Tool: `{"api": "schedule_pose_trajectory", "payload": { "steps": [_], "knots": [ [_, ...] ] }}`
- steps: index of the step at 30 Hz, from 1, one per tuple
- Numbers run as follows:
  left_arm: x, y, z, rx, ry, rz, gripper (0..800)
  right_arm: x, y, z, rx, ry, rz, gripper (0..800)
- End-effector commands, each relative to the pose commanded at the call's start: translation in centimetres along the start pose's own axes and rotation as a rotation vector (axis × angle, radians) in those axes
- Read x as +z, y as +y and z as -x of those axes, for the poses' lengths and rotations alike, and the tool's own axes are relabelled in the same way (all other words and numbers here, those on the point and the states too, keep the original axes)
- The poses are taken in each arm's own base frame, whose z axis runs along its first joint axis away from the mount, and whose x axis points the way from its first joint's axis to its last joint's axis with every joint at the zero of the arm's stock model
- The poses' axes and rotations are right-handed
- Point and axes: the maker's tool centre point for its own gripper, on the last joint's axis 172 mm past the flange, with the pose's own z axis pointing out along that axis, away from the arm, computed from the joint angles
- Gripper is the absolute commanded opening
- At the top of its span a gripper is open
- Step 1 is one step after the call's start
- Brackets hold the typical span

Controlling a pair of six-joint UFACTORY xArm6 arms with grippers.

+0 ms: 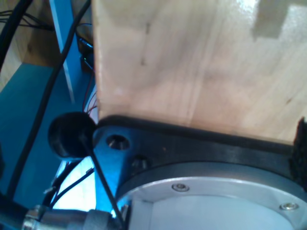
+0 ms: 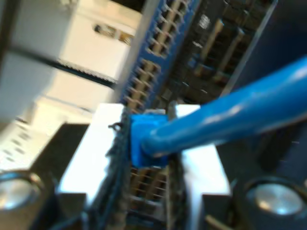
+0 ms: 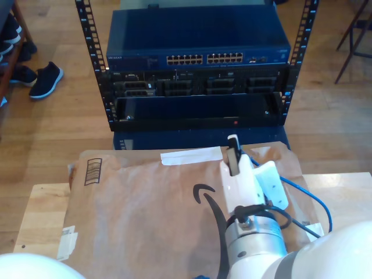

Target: Grab the cable and plug it in

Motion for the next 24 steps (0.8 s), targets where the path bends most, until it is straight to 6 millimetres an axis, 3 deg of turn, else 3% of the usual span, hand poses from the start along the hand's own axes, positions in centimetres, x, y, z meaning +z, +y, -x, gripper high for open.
{"api": "schedule_pose_trajectory", "payload": {
  "steps": [2, 4, 7, 11, 16, 24],
  "knots": [
    [0.0, 0.0, 0.0, -0.001, 0.0, 0.001, 800, -0.1, -0.5, -0.2, 0.007, -0.008, -0.002, 0],
    [0.0, 0.0, 0.0, 0.0, 0.0, 0.0, 800, 0.0, 0.8, 0.1, 0.005, -0.033, 0.036, 0],
    [0.0, 0.0, 0.0, -0.001, 0.0, 0.001, 800, -0.1, 0.4, -0.1, 0.11, -0.021, 0.022, 1],
    [0.0, 0.0, 0.0, -0.001, 0.0, 0.001, 800, 0.1, 0.3, -0.5, 0.117, -0.004, 0.017, 1],
    [0.0, 0.0, 0.0, -0.001, 0.0, 0.001, 800, -0.1, -0.4, -2.9, 0.183, 0.068, -0.025, 1],
    [0.0, 0.0, 0.0, -0.001, 0.0, 0.001, 800, 0.8, -0.8, -4.1, 0.264, 0.115, -0.04, 1]
  ]
}}
